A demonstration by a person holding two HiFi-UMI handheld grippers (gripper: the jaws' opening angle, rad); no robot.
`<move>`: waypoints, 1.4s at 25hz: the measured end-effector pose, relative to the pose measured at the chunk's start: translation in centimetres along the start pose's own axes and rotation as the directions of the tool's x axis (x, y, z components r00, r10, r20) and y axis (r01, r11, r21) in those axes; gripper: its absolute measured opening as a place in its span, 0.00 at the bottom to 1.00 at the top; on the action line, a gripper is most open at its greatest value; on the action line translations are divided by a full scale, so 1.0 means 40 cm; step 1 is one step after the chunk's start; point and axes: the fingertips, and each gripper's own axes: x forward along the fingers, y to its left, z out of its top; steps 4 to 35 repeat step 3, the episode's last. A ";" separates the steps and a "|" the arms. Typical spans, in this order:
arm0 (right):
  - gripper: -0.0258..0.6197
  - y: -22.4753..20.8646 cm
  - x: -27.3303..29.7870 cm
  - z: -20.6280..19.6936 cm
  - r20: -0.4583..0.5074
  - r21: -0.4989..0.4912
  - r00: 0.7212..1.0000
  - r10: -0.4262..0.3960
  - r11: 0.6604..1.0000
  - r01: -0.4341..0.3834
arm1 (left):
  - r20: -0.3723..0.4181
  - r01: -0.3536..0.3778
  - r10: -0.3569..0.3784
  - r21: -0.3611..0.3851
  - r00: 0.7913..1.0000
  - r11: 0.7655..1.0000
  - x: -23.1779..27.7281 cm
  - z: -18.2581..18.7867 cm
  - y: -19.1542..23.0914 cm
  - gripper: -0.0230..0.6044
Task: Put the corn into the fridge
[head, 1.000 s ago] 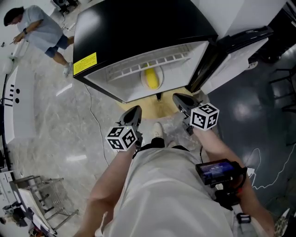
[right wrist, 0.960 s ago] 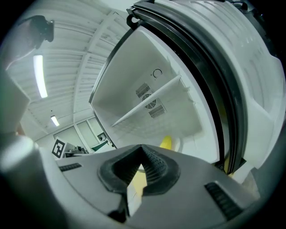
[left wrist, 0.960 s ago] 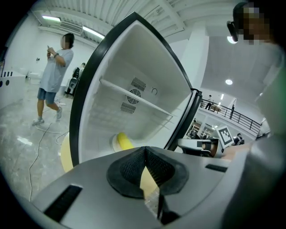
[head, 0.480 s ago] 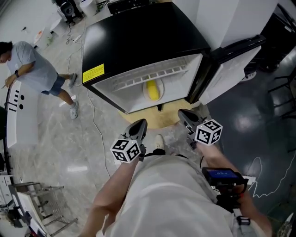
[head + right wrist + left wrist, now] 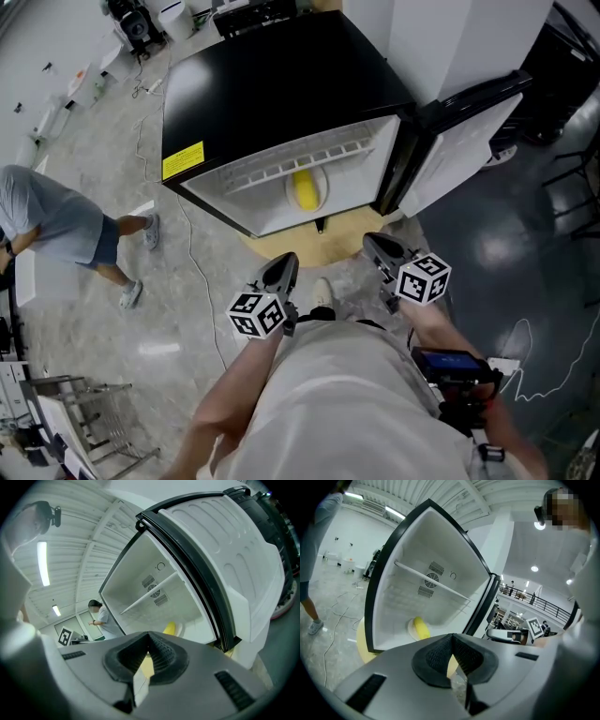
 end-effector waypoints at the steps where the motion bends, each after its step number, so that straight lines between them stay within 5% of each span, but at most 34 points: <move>1: 0.05 0.000 0.001 -0.001 0.000 0.002 1.000 0.001 1.000 -0.001 | -0.002 -0.001 0.001 -0.003 1.000 1.000 0.003 -0.002 0.001 0.05; 35: 0.05 0.001 0.003 -0.001 -0.001 0.006 1.000 0.002 1.000 -0.002 | -0.008 -0.003 0.003 -0.009 1.000 1.000 0.009 -0.007 0.003 0.05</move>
